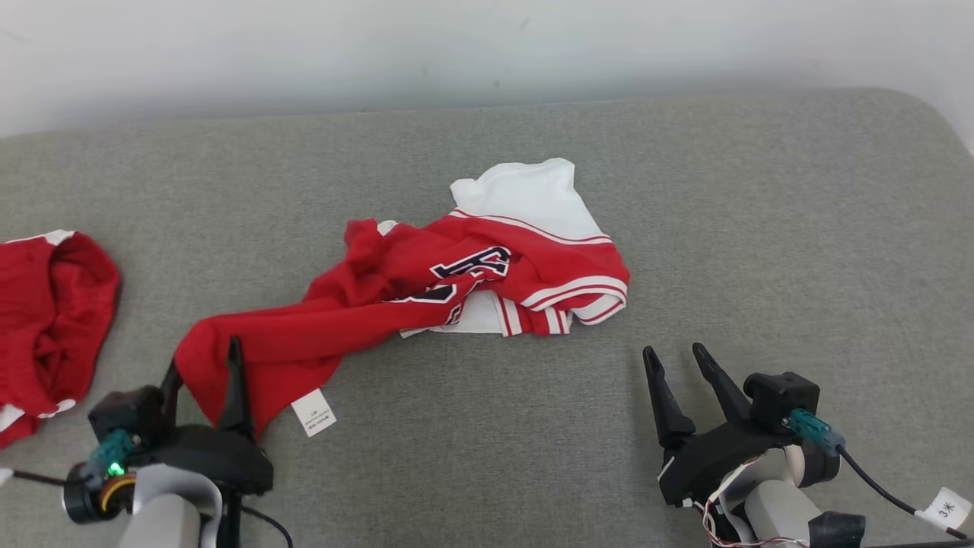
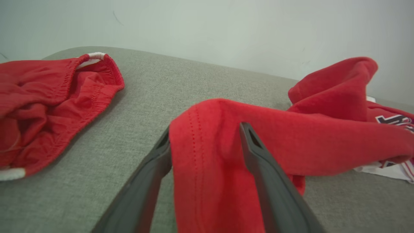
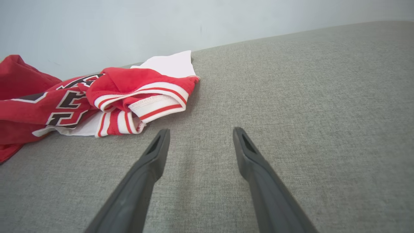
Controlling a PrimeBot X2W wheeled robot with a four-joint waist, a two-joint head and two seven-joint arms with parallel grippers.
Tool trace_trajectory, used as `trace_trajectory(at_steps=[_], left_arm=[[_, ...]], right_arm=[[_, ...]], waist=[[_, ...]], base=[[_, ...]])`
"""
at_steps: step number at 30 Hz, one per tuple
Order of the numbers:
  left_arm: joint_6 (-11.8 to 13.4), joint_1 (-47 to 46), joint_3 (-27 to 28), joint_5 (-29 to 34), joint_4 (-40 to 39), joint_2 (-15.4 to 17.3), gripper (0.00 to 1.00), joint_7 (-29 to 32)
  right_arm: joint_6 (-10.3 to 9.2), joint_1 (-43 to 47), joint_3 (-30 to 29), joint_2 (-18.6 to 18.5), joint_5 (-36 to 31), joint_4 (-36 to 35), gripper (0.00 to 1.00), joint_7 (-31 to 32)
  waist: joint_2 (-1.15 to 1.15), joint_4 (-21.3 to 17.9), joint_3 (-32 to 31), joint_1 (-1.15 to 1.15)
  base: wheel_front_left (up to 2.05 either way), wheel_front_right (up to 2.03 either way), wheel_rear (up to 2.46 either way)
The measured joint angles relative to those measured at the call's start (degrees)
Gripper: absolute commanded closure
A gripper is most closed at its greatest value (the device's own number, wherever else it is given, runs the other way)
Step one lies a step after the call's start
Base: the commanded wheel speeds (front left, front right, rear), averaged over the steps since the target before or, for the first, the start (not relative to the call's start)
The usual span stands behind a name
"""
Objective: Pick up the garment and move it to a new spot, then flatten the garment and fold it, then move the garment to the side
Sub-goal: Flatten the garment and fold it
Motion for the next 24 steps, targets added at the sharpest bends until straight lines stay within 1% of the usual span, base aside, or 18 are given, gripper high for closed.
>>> trace_trajectory(at_steps=[3,7,11,15,18,21,24], left_arm=[[0.1,2.6,0.8,1.8,-2.3,-1.4,0.0,0.0],[-1.0,6.3,0.5,3.0,-6.0,-2.8,0.0,0.0],[-1.7,9.7,-1.3,2.9,-8.6,-3.1,0.0,0.0],[-1.2,12.0,-4.8,0.1,-10.4,-3.3,0.0,0.0],[-0.3,12.9,-6.2,-0.6,-11.2,-3.2,0.0,0.0],[-0.1,13.5,-7.4,-1.1,-11.5,-3.2,0.0,0.0],[0.2,14.0,-8.4,-1.4,-12.0,-3.2,0.0,0.0]], right_arm=[[0.0,0.0,0.9,-0.2,0.4,-0.1,0.0,0.0],[0.0,-0.1,2.1,-0.4,0.6,0.2,0.0,0.0],[0.0,-1.3,3.0,-1.0,1.4,1.3,0.0,0.0],[0.0,-2.3,4.1,-1.1,1.5,2.2,0.0,0.0],[0.0,-2.5,4.3,-1.5,1.5,4.0,0.0,0.0],[0.0,-3.7,3.2,-1.8,1.2,5.4,0.0,0.0],[0.0,-4.5,2.1,-2.0,-0.6,6.6,0.0,0.0]], waist=[[0.0,1.0,0.0,0.0],[0.0,3.2,0.0,0.0],[0.0,6.1,0.3,0.0],[0.0,9.4,0.7,0.0],[0.0,11.9,0.9,0.0],[0.0,14.2,1.1,0.0],[0.0,16.2,1.4,0.0]], base=[[0.0,0.0,0.0],[0.0,0.0,0.0],[0.0,0.0,0.0],[0.0,0.0,0.0],[0.0,0.0,0.0],[0.0,0.0,0.0],[0.0,0.0,0.0]])
